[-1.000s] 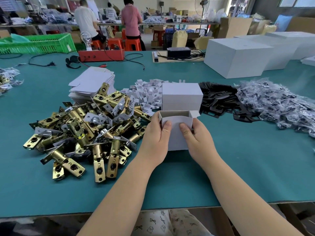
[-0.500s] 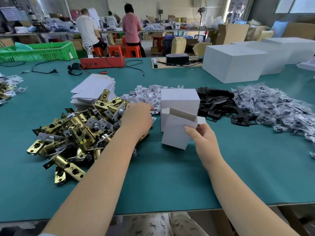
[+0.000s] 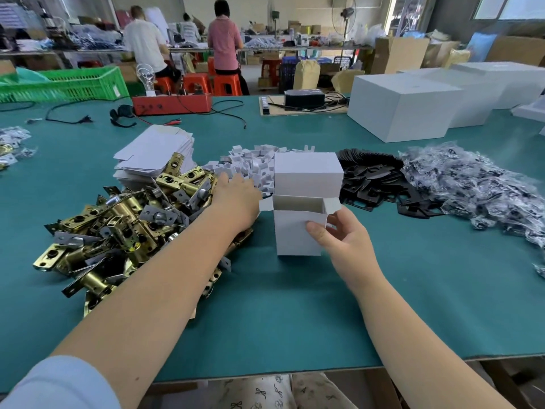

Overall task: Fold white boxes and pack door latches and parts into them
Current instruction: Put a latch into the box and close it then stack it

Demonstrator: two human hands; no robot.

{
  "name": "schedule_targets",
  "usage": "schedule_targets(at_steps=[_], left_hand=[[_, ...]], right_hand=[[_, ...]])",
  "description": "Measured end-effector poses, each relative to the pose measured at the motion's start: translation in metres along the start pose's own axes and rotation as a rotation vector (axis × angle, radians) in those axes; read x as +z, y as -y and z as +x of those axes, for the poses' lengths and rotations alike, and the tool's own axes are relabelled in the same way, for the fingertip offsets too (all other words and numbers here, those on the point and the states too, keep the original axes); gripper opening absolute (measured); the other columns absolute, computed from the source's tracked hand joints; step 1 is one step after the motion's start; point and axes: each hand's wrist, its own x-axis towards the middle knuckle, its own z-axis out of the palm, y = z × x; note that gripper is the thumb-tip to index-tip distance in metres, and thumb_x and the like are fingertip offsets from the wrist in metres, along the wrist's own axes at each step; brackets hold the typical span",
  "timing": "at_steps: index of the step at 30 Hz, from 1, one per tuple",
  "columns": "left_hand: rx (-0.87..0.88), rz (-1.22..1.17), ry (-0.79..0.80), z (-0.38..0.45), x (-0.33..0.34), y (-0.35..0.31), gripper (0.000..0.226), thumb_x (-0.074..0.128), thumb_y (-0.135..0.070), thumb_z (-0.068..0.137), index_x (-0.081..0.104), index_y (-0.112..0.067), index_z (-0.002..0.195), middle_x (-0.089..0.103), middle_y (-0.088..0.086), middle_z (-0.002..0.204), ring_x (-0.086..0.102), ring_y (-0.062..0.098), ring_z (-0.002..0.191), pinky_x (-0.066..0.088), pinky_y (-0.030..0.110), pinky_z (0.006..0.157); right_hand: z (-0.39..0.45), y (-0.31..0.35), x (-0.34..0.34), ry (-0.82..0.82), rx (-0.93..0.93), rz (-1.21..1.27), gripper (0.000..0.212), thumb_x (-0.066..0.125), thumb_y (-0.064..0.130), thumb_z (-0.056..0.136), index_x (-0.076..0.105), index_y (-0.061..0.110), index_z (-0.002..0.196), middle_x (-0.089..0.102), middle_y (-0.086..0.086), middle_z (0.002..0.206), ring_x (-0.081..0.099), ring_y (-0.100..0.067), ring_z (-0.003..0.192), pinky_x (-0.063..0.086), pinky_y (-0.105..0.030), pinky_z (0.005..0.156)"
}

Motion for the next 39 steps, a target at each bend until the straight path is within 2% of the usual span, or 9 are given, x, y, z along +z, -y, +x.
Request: schedule_targets(at_steps=[3, 6, 9, 12, 16, 22, 26, 30, 39], left_hand=[[-0.09, -0.137, -0.119, -0.004, -0.01, 0.003, 0.035, 0.056, -0.018, 0.091, 0.048, -0.011, 0.125, 0.053, 0.01, 0.125, 0.049, 0.029, 0.116, 0.037, 0.042, 0.093], [-0.195, -0.458, -0.269, -0.013, -0.018, 0.012, 0.024, 0.052, -0.018, 0.097, 0.049, -0.007, 0.118, 0.054, 0.013, 0.115, 0.05, 0.025, 0.092, 0.041, 0.038, 0.078], [-0.285, -0.93, -0.365, -0.025, -0.036, 0.02, 0.025, 0.05, -0.025, 0.1, 0.05, -0.007, 0.118, 0.054, 0.012, 0.112, 0.056, 0.024, 0.09, 0.049, 0.042, 0.081], [-0.29, -1.151, -0.56, -0.036, -0.057, 0.029, 0.024, 0.055, -0.023, 0.097, 0.053, -0.01, 0.117, 0.057, 0.009, 0.112, 0.062, 0.025, 0.092, 0.053, 0.043, 0.084], [-0.292, -1.243, -0.815, -0.056, -0.087, 0.03, 0.028, 0.062, -0.024, 0.093, 0.053, -0.013, 0.118, 0.059, 0.001, 0.111, 0.062, 0.015, 0.092, 0.048, 0.014, 0.077], [-0.172, -1.575, -0.668, -0.074, -0.098, -0.012, 0.022, 0.067, -0.021, 0.091, 0.05, -0.032, 0.099, 0.06, -0.012, 0.093, 0.067, 0.011, 0.083, 0.06, 0.04, 0.075], [-0.188, -1.605, -0.635, -0.07, -0.083, -0.038, 0.028, 0.069, -0.024, 0.089, 0.048, -0.027, 0.107, 0.059, -0.013, 0.091, 0.064, 0.002, 0.073, 0.059, 0.035, 0.072], [-0.199, -1.523, -0.681, -0.068, -0.075, -0.045, 0.028, 0.067, -0.023, 0.09, 0.045, -0.028, 0.107, 0.061, -0.008, 0.096, 0.06, -0.003, 0.071, 0.044, 0.006, 0.061], [-0.161, -1.207, -0.63, -0.07, -0.058, -0.046, 0.032, 0.07, -0.025, 0.087, 0.052, -0.019, 0.113, 0.056, -0.005, 0.096, 0.056, 0.012, 0.08, 0.037, 0.012, 0.065]], right_hand=[[0.002, 0.001, 0.0, 0.004, 0.024, -0.002, 0.025, 0.074, 0.02, 0.083, 0.064, 0.034, 0.102, 0.072, 0.01, 0.099, 0.068, -0.01, 0.096, 0.051, -0.015, 0.072], [0.001, 0.004, 0.001, -0.013, 0.025, -0.028, 0.03, 0.076, 0.018, 0.081, 0.064, 0.034, 0.103, 0.073, 0.01, 0.097, 0.068, -0.008, 0.091, 0.052, -0.017, 0.071], [0.0, 0.005, 0.001, -0.013, 0.027, -0.03, 0.032, 0.076, 0.017, 0.08, 0.063, 0.037, 0.101, 0.073, 0.007, 0.096, 0.069, -0.011, 0.091, 0.055, -0.025, 0.077], [-0.001, 0.006, 0.002, -0.018, 0.03, -0.025, 0.036, 0.076, 0.018, 0.08, 0.062, 0.038, 0.106, 0.071, 0.0, 0.104, 0.069, -0.011, 0.092, 0.052, -0.02, 0.073], [-0.002, 0.007, 0.003, -0.015, 0.035, -0.043, 0.039, 0.077, 0.02, 0.079, 0.061, 0.038, 0.109, 0.068, -0.003, 0.111, 0.068, -0.013, 0.093, 0.051, -0.016, 0.071], [-0.003, 0.009, 0.004, -0.008, 0.035, -0.059, 0.038, 0.077, 0.022, 0.079, 0.06, 0.038, 0.109, 0.068, -0.003, 0.11, 0.068, -0.011, 0.093, 0.051, -0.022, 0.076], [-0.004, 0.011, 0.004, -0.008, 0.016, -0.078, 0.032, 0.077, 0.022, 0.08, 0.06, 0.039, 0.102, 0.069, -0.001, 0.106, 0.068, -0.008, 0.089, 0.049, -0.013, 0.07], [-0.003, 0.012, 0.004, -0.013, 0.016, -0.105, 0.033, 0.076, 0.023, 0.081, 0.059, 0.038, 0.105, 0.069, -0.002, 0.107, 0.068, -0.012, 0.09, 0.052, -0.018, 0.074], [-0.003, 0.012, 0.005, -0.01, -0.022, -0.128, 0.034, 0.075, 0.021, 0.081, 0.059, 0.045, 0.1, 0.066, -0.006, 0.109, 0.067, -0.016, 0.093, 0.053, -0.028, 0.082]])
